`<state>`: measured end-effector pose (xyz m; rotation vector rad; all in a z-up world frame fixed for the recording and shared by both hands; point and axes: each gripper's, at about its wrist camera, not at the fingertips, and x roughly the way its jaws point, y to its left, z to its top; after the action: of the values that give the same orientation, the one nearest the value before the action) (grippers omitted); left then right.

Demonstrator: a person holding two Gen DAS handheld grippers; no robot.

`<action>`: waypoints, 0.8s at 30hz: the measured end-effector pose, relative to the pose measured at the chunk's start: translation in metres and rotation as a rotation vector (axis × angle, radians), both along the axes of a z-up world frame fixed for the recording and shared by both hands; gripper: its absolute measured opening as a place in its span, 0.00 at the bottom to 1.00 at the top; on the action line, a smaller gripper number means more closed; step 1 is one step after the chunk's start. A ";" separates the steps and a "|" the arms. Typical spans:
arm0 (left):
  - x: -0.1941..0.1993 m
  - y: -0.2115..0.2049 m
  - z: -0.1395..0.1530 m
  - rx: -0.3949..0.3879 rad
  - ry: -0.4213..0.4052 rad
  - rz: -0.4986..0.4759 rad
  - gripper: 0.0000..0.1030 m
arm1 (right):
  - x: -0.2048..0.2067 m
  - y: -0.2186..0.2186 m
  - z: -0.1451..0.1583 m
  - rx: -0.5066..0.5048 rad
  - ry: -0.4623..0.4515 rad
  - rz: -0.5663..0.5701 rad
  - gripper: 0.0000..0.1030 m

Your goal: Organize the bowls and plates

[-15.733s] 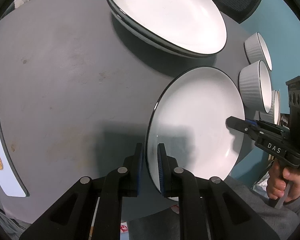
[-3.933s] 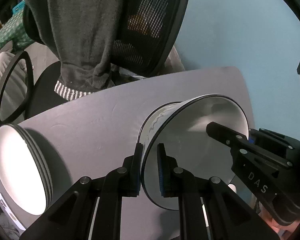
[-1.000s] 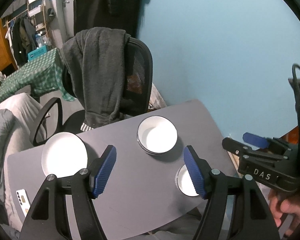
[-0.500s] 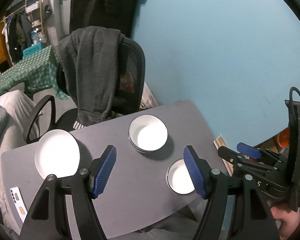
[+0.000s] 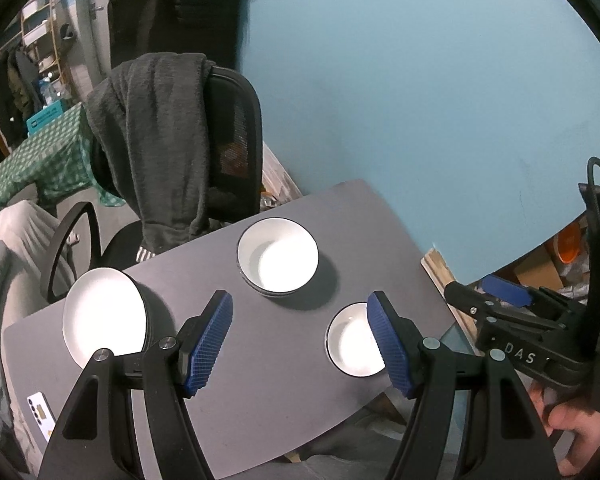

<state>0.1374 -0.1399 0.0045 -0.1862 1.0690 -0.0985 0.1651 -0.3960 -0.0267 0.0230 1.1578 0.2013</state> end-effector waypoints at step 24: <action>0.029 -0.030 -0.057 0.124 0.107 -0.075 0.69 | 0.015 -0.023 -0.038 -0.070 0.075 -0.018 0.59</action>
<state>0.1661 -0.1702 -0.0529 -0.0395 1.1858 -0.0900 0.1799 -0.4193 -0.0647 -0.0214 1.2386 0.1447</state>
